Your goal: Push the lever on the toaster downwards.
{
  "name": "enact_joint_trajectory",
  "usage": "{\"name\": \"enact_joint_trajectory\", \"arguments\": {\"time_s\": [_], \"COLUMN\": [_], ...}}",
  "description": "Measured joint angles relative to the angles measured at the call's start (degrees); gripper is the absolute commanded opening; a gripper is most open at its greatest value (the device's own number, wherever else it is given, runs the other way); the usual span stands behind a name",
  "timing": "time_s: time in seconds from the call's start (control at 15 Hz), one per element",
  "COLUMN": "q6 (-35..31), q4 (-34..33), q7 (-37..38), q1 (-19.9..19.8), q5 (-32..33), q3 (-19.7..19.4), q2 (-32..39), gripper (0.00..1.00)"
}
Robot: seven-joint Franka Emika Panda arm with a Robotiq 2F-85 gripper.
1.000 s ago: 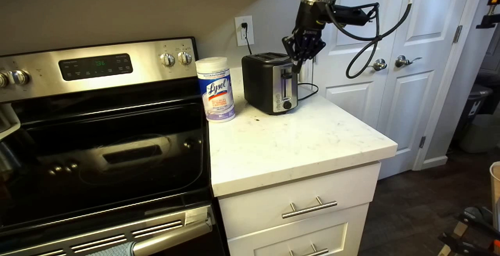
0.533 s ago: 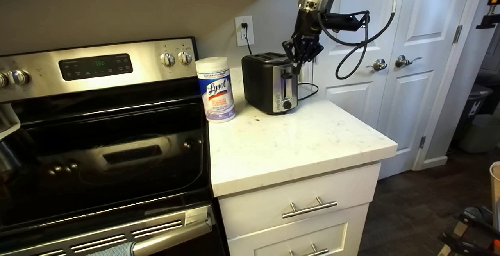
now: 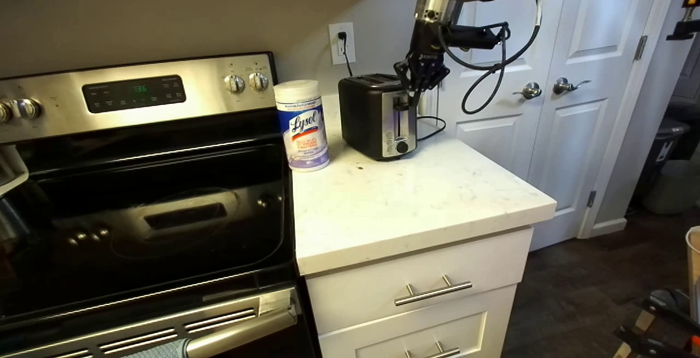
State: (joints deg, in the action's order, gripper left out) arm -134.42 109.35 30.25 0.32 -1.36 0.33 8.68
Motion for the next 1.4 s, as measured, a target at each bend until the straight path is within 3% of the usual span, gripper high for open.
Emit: {"name": "enact_joint_trajectory", "arguments": {"time_s": [1.4], "q6": [-0.7], "q4": [-0.6], "q7": [0.0], "q1": [1.5], "q5": [-0.1], "q3": [-0.1], "q2": [3.0], "gripper": [0.00]}}
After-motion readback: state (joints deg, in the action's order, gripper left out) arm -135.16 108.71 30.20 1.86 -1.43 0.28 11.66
